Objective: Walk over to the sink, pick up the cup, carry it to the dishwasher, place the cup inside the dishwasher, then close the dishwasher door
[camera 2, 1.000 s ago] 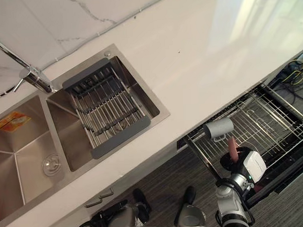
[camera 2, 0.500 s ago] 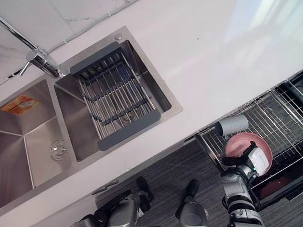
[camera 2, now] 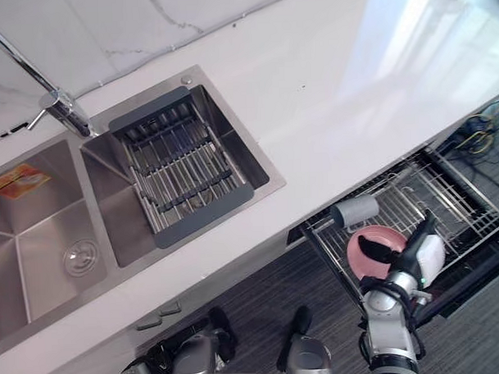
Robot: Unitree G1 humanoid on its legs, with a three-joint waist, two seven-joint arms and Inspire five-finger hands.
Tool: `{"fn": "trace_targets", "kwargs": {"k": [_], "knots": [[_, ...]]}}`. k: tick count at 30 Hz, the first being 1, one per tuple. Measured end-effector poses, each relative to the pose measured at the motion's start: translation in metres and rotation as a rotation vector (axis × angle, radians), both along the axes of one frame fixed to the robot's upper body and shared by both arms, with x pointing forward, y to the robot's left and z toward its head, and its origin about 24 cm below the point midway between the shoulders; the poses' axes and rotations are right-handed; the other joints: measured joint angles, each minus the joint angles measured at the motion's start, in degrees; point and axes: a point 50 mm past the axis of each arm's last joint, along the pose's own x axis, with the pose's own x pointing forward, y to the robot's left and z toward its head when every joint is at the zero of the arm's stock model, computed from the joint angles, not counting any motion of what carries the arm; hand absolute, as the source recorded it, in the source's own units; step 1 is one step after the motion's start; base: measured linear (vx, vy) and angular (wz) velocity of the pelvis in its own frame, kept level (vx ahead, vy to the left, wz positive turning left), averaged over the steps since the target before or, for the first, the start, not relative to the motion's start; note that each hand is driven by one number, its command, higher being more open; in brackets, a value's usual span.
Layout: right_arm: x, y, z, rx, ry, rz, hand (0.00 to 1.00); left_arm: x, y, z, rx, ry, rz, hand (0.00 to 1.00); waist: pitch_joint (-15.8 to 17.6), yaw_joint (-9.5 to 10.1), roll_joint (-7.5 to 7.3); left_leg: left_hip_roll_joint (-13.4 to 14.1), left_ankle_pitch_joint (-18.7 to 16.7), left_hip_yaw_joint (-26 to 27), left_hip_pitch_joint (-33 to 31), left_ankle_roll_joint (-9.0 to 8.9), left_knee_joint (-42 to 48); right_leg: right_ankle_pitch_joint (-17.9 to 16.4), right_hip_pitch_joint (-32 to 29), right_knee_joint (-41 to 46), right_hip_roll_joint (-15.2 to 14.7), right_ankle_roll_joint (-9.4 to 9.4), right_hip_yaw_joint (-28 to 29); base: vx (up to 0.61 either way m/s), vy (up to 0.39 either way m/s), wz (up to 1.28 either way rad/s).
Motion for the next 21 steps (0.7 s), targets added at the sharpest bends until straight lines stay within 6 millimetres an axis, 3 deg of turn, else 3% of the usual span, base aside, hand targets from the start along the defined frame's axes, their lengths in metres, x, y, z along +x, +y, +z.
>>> {"fn": "trace_targets", "kwargs": {"k": [3, 5, 7, 9, 10, 12, 16, 21], "knots": [[-0.017, -0.021, 0.017, 0.012, -0.164, -0.124, 1.00, -0.007, 0.007, -0.001, 0.025, 0.035, -0.019, 1.00, -1.63, -1.19, -2.09, 0.03, -0.56, 1.98, 1.67, -0.09, -0.35, 0.08, 0.27, -0.01, -0.04, 0.07, 1.84, 0.00, 0.043, -0.31], [-0.031, -0.033, 0.016, 0.067, -0.238, -0.192, 1.00, -0.013, 0.009, -0.003, 0.033, 0.062, -0.025, 1.00, -2.79, -2.17, -2.68, -0.10, -0.72, 2.41, 2.41, -0.35, -0.50, 0.31, 0.66, 0.13, -0.12, -0.18, 2.16, 0.04, 0.029, -0.17], [-0.048, -0.042, 0.005, 0.145, -0.277, -0.248, 1.00, -0.016, 0.008, -0.004, 0.037, 0.076, -0.027, 1.00, -3.13, -2.69, -2.69, -0.33, -0.74, 2.64, 3.44, -0.39, -1.08, 0.31, 1.29, 0.16, -0.22, -0.14, 2.26, 0.04, 0.030, -0.07], [-0.061, -0.040, -0.020, 0.303, -0.286, -0.278, 1.00, -0.020, 0.007, -0.005, 0.044, 0.097, -0.046, 1.00, -4.13, -3.10, -2.45, -0.52, -0.57, 3.26, 4.13, -0.62, -1.87, 0.30, 1.35, 0.19, -0.25, -0.12, 2.41, 0.02, 0.028, -0.14], [-0.067, -0.030, -0.042, 0.428, -0.267, -0.281, 1.00, -0.021, 0.006, -0.005, 0.054, 0.105, -0.062, 1.00, -4.31, -3.19, -2.25, -0.57, -0.41, 3.89, 4.85, -0.83, -2.38, 0.30, 1.50, 0.19, -0.20, -0.12, 2.85, 0.00, 0.018, -0.14], [-0.071, -0.015, -0.064, 0.558, -0.245, -0.285, 1.00, -0.021, 0.004, -0.006, 0.061, 0.111, -0.070, 1.00, -4.55, -3.26, -1.90, -0.60, -0.29, 4.04, 5.04, -0.92, -2.66, 0.30, 1.51, 0.18, -0.20, -0.11, 2.92, 0.00, 0.010, -0.06], [-0.074, 0.034, -0.115, 0.903, -0.200, -0.299, 1.00, -0.018, -0.003, -0.006, 0.063, 0.099, -0.101, 1.00, -5.34, -2.06, -0.73, -1.00, 0.79, 3.63, 5.27, -0.86, -4.47, 0.28, 1.53, -0.01, -0.31, -0.03, 2.11, -0.03, 0.026, 0.09], [-0.087, 0.050, -0.137, 1.087, -0.274, -0.370, 1.00, -0.016, -0.005, -0.006, 0.068, 0.087, -0.101, 1.00, -5.74, -0.95, -0.80, -2.08, 1.96, 1.10, 5.33, -0.45, -6.44, 0.01, 2.54, -0.05, -0.78, 0.42, -0.55, -0.01, 0.030, 0.27]]}}
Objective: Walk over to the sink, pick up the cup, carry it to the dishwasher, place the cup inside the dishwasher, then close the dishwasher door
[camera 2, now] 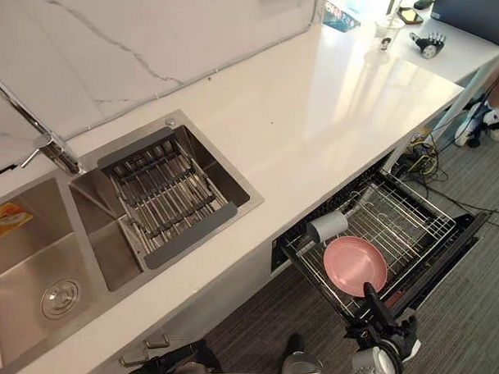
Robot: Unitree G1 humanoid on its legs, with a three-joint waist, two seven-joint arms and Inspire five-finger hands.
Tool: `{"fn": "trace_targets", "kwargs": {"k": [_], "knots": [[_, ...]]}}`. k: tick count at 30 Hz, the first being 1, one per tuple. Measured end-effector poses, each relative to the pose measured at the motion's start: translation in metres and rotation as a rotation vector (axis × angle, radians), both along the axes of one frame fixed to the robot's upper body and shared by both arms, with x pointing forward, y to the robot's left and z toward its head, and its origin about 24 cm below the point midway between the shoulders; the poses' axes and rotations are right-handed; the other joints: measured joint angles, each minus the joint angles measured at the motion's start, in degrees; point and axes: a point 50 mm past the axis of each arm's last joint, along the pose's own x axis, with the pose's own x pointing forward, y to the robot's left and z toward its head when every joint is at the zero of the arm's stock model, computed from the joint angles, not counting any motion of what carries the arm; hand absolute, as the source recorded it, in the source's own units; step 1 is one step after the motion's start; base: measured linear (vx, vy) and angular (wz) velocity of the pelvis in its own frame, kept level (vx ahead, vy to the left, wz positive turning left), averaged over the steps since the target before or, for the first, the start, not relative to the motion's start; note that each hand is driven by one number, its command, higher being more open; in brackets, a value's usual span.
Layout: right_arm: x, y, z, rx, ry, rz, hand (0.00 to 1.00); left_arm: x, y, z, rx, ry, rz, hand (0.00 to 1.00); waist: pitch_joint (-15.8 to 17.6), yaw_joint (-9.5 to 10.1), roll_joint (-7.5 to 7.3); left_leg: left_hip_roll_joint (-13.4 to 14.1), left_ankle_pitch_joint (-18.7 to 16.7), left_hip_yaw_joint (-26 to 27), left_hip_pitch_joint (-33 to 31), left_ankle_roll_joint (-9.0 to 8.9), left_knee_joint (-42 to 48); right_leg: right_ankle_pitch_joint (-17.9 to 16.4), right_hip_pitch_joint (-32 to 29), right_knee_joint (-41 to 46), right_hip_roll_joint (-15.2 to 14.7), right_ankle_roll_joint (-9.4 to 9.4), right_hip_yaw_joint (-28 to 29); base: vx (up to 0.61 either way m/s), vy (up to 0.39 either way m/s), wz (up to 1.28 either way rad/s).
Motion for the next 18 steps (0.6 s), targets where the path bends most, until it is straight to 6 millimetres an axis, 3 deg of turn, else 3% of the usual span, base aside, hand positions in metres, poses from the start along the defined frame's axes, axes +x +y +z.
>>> {"fn": "trace_targets", "kwargs": {"k": [11, 18], "knots": [[0.012, 0.012, 0.001, -0.001, -0.146, 0.161, 1.00, 0.005, -0.001, 0.001, -0.004, -0.048, -0.002, 1.00, -0.08, 1.83, 0.13, -1.99, 1.18, -4.89, -1.88, 1.05, -1.07, 0.00, 0.74, 0.24, -1.17, 0.79, -4.62, 0.01, 0.034, 0.23], [0.046, 0.016, 0.012, 0.024, -0.259, 0.174, 1.00, 0.008, -0.005, 0.003, -0.014, -0.081, 0.000, 1.00, -0.33, 3.53, 0.65, -3.08, 2.26, -8.83, -2.74, 1.79, -1.66, -0.26, 2.18, 0.26, -1.65, 1.34, -8.57, 0.01, 0.037, 0.30]]}}
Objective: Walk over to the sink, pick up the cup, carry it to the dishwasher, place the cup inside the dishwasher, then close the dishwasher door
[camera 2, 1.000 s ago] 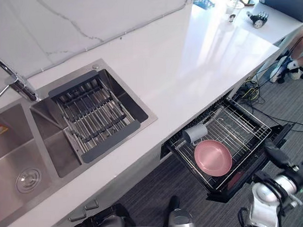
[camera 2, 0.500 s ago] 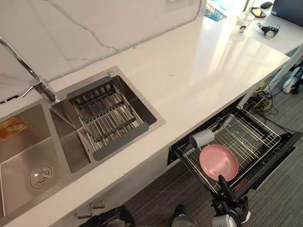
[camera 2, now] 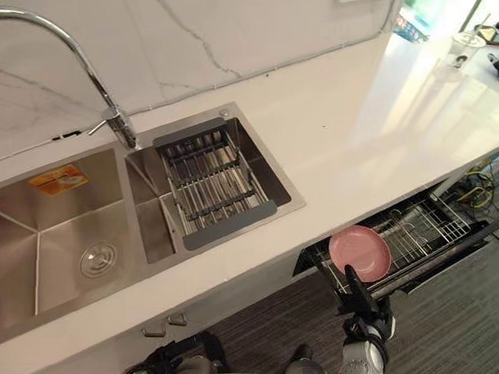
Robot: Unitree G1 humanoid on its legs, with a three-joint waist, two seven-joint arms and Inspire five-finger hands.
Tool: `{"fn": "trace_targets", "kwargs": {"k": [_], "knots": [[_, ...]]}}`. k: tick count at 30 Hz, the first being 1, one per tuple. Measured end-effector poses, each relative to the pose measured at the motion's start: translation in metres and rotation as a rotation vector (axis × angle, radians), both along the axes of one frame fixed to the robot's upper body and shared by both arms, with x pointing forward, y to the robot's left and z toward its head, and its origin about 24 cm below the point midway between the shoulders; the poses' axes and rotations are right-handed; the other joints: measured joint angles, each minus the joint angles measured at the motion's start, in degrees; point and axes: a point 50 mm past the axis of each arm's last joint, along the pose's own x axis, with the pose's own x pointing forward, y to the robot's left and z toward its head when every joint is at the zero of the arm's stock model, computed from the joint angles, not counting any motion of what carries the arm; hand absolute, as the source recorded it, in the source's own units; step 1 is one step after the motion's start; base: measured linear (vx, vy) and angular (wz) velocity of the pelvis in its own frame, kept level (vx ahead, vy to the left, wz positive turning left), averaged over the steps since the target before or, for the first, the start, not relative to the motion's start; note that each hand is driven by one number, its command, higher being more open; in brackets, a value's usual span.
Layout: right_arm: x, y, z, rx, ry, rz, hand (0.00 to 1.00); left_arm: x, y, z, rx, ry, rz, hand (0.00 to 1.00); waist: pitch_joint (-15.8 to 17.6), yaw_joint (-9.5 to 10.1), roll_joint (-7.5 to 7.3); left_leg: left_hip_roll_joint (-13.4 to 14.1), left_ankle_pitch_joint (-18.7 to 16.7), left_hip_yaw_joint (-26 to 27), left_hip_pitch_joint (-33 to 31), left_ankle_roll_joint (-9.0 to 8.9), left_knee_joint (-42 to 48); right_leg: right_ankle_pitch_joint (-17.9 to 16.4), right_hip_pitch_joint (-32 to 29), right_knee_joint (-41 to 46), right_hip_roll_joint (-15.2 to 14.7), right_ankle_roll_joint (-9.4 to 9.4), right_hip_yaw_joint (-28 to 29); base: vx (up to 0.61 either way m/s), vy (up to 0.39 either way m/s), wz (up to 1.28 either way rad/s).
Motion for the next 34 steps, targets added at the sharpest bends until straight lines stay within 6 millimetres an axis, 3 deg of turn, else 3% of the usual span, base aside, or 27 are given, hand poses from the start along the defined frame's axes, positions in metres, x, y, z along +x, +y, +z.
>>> {"fn": "trace_targets", "kwargs": {"k": [7, 12, 16, 19, 22, 23, 26, 27, 28, 29, 30, 32, 34], "knots": [[0.042, 0.007, 0.018, 0.136, -0.210, -0.018, 1.00, -0.002, 0.001, 0.000, -0.006, -0.026, 0.025, 1.00, -0.36, 1.68, 1.16, -0.52, 0.22, -2.00, -1.21, 0.25, 0.04, -0.03, 0.01, -0.01, -0.25, 0.40, -1.91, 0.00, 0.033, 0.14], [0.038, 0.025, 0.014, 0.199, -0.282, 0.098, 1.00, -0.018, 0.005, -0.003, -0.018, -0.012, 0.054, 1.00, -0.37, 1.59, 1.42, -0.53, 0.07, -2.16, -1.44, 0.05, 0.08, -0.40, -0.35, -0.14, -0.24, 0.80, -2.03, 0.00, 0.004, 0.02], [0.029, 0.026, 0.011, 0.189, -0.269, 0.158, 1.00, -0.034, 0.002, -0.005, -0.089, -0.038, 0.092, 1.00, -0.74, 1.73, 1.38, -0.56, -0.26, -2.47, -2.52, 0.12, 0.04, -1.06, -1.09, -0.26, -0.24, 0.22, -2.43, 0.01, 0.012, 0.05], [0.012, 0.021, -0.002, 0.096, -0.121, 0.257, 1.00, -0.036, 0.000, -0.004, -0.122, -0.084, 0.091, 1.00, -2.18, 2.69, 1.22, -0.69, -0.35, -2.44, -4.19, 0.21, -0.03, -1.37, -2.55, 0.20, -0.41, 0.43, -2.52, 0.08, 0.013, 0.06], [-0.015, 0.023, -0.025, 0.023, 0.116, 0.371, 1.00, -0.034, -0.004, -0.003, -0.168, -0.108, 0.091, 1.00, -2.74, 3.26, 0.73, -1.32, -1.48, -3.01, -4.29, 0.64, 0.11, -5.41, -4.41, 6.81, -3.10, 1.58, -2.87, 0.12, 0.033, 0.17], [-0.026, 0.025, -0.032, 0.014, 0.187, 0.388, 1.00, -0.034, -0.004, -0.003, -0.180, -0.110, 0.089, 1.00, -2.90, 3.22, 0.45, -2.16, -2.17, -3.47, -4.32, 0.90, 0.31, -7.88, -5.71, 11.61, -5.48, 2.86, -3.07, 0.17, 0.052, 0.27], [-0.055, 0.024, -0.045, -0.024, 0.348, 0.400, 1.00, -0.035, -0.006, -0.004, -0.217, -0.100, 0.095, 1.00, -3.17, 3.06, -0.05, -4.96, -4.22, -5.22, -3.97, 1.72, 0.60, -10.55, -9.02, 24.73, -11.83, 3.73, -0.95, 0.22, 0.075, 0.37], [-0.062, 0.023, -0.048, -0.022, 0.381, 0.385, 1.00, -0.036, -0.003, -0.004, -0.221, -0.096, 0.089, 1.00, -3.02, 2.65, -0.43, -5.58, -4.14, -5.95, -3.52, 1.93, 0.81, -10.46, -10.33, 29.65, -13.46, 3.47, 1.82, 0.24, 0.142, 0.45], [-0.063, 0.019, -0.047, -0.040, 0.388, 0.372, 1.00, -0.037, 0.001, -0.003, -0.222, -0.094, 0.096, 1.00, -2.82, 2.42, -1.48, -6.42, -5.33, -7.41, -2.84, 2.63, 1.71, -9.46, -12.69, 36.35, -15.22, 1.94, 7.08, 0.26, 0.137, 0.65], [-0.067, 0.017, -0.048, -0.041, 0.408, 0.360, 1.00, -0.036, 0.004, -0.003, -0.220, -0.092, 0.101, 1.00, -2.48, 1.92, -2.09, -6.82, -6.58, -9.23, -2.22, 2.98, 2.84, -7.27, -14.36, 41.99, -15.94, -1.27, 11.65, 0.27, 0.089, 0.96], [-0.077, 0.015, -0.052, -0.040, 0.453, 0.355, 1.00, -0.037, 0.009, -0.002, -0.219, -0.084, 0.111, 1.00, -2.36, 0.89, -2.23, -6.59, -7.96, -12.20, -0.63, 4.11, 3.53, -5.07, -16.82, 48.59, -15.99, -2.29, 17.20, 0.22, 0.036, 1.01], [-0.088, 0.019, -0.057, -0.009, 0.494, 0.349, 1.00, -0.037, 0.015, -0.002, -0.215, -0.077, 0.123, 1.00, -2.23, 0.07, -2.32, -5.57, -9.07, -15.65, 0.03, 4.05, 4.34, -11.93, -18.36, 49.38, -12.67, -0.65, 19.59, 0.26, -0.032, 1.04], [-0.102, 0.023, -0.062, 0.045, 0.541, 0.326, 1.00, -0.043, 0.021, -0.002, -0.208, -0.041, 0.117, 1.00, -2.04, -0.52, -2.19, -3.76, -9.22, -19.61, 1.67, 3.13, 3.99, -14.90, -21.48, 42.63, -6.89, -0.72, 21.57, 0.24, -0.065, 0.92]]}}
